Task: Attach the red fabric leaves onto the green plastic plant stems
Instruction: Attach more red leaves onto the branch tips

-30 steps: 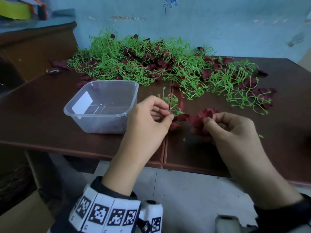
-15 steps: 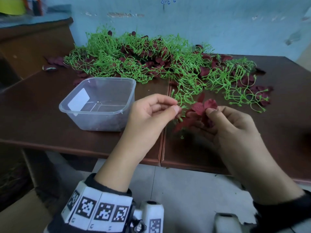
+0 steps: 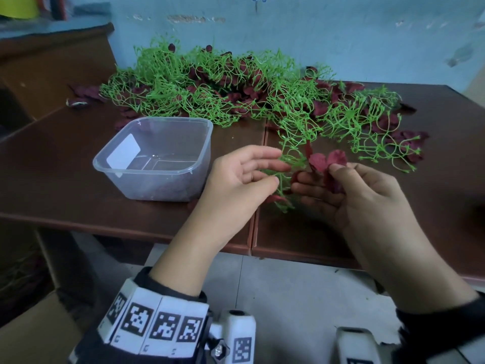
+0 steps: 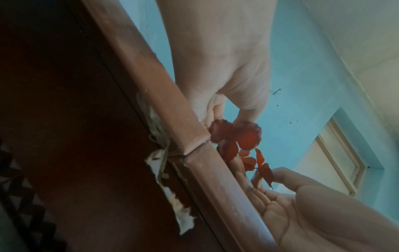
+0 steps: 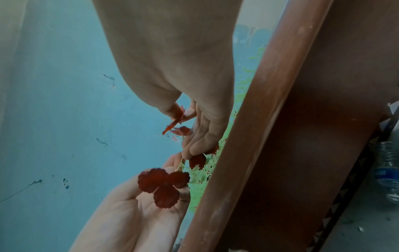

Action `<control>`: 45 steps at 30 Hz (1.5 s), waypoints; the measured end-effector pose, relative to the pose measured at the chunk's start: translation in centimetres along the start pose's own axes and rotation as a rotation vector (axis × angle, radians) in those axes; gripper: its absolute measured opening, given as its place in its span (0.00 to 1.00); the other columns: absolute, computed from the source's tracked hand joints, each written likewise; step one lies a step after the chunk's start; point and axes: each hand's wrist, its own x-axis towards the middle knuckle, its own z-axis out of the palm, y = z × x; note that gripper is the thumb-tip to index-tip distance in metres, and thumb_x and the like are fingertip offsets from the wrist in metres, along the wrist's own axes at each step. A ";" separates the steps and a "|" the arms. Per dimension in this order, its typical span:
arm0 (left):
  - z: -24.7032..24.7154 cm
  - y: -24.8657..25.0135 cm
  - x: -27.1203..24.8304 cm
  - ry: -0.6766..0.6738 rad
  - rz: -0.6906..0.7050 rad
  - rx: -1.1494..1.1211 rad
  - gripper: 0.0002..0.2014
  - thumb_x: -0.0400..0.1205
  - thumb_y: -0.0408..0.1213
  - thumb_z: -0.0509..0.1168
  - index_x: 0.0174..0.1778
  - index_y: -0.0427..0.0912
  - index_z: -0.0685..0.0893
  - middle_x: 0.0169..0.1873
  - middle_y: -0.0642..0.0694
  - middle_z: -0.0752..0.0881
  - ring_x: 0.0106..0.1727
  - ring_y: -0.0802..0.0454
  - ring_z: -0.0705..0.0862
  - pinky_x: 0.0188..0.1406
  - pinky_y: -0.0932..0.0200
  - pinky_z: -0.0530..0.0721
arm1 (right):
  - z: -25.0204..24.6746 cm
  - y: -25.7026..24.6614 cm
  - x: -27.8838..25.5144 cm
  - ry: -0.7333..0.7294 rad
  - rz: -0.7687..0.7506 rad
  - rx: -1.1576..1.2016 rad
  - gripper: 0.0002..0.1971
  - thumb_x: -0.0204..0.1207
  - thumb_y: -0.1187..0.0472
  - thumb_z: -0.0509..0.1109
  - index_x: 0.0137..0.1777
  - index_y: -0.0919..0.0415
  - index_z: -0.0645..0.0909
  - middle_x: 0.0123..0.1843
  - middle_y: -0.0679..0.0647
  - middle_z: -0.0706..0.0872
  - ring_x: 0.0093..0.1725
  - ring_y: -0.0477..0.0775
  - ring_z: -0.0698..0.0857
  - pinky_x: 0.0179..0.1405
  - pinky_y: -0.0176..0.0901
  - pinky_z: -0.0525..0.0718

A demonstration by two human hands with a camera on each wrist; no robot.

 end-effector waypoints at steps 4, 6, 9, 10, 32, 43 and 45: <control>0.1 -0.1 -0.1 -0.020 0.028 0.048 0.14 0.79 0.22 0.74 0.55 0.44 0.90 0.47 0.47 0.93 0.41 0.55 0.86 0.43 0.63 0.86 | 0.0 -0.1 0.0 -0.006 0.002 0.040 0.12 0.89 0.65 0.58 0.46 0.64 0.80 0.41 0.64 0.93 0.46 0.63 0.94 0.45 0.47 0.92; 0.2 -0.3 -0.1 -0.029 0.053 0.089 0.15 0.78 0.22 0.75 0.52 0.47 0.90 0.43 0.48 0.92 0.38 0.55 0.85 0.40 0.62 0.88 | 0.0 -0.1 0.0 -0.006 -0.005 0.036 0.12 0.88 0.65 0.58 0.47 0.65 0.81 0.42 0.63 0.93 0.46 0.63 0.94 0.48 0.48 0.92; 0.2 -0.5 -0.1 -0.040 0.053 0.147 0.15 0.79 0.21 0.74 0.47 0.49 0.91 0.38 0.51 0.89 0.34 0.56 0.84 0.35 0.64 0.88 | -0.1 -0.1 0.2 0.016 -0.015 0.010 0.11 0.88 0.64 0.59 0.47 0.65 0.80 0.42 0.61 0.93 0.42 0.59 0.93 0.43 0.45 0.90; 0.3 -0.5 -0.1 -0.039 0.050 0.170 0.15 0.79 0.21 0.74 0.46 0.50 0.91 0.37 0.52 0.89 0.34 0.54 0.84 0.35 0.63 0.89 | -0.2 -0.1 0.2 0.024 -0.016 -0.001 0.11 0.88 0.64 0.59 0.47 0.64 0.80 0.42 0.61 0.93 0.41 0.58 0.93 0.41 0.44 0.90; 0.7 -0.2 -0.1 -0.100 -0.019 0.198 0.15 0.81 0.42 0.62 0.49 0.30 0.81 0.46 0.32 0.81 0.46 0.39 0.79 0.55 0.33 0.76 | 0.1 -0.7 -0.2 0.001 0.042 0.086 0.12 0.87 0.67 0.60 0.42 0.65 0.79 0.35 0.59 0.91 0.43 0.60 0.93 0.51 0.50 0.92; 0.8 0.0 0.2 -0.083 -0.121 -0.166 0.15 0.77 0.48 0.72 0.47 0.39 0.92 0.43 0.34 0.89 0.44 0.44 0.85 0.49 0.45 0.80 | -0.1 -0.7 -0.2 -0.017 0.064 0.024 0.11 0.88 0.66 0.58 0.46 0.64 0.79 0.41 0.62 0.93 0.45 0.61 0.94 0.50 0.52 0.91; 0.7 -0.2 0.2 -0.065 -0.094 -0.096 0.15 0.71 0.45 0.73 0.41 0.34 0.88 0.44 0.20 0.85 0.47 0.38 0.82 0.59 0.31 0.81 | -0.2 -0.8 -0.3 -0.015 0.069 0.014 0.11 0.89 0.65 0.57 0.45 0.62 0.78 0.40 0.61 0.93 0.45 0.60 0.94 0.49 0.52 0.91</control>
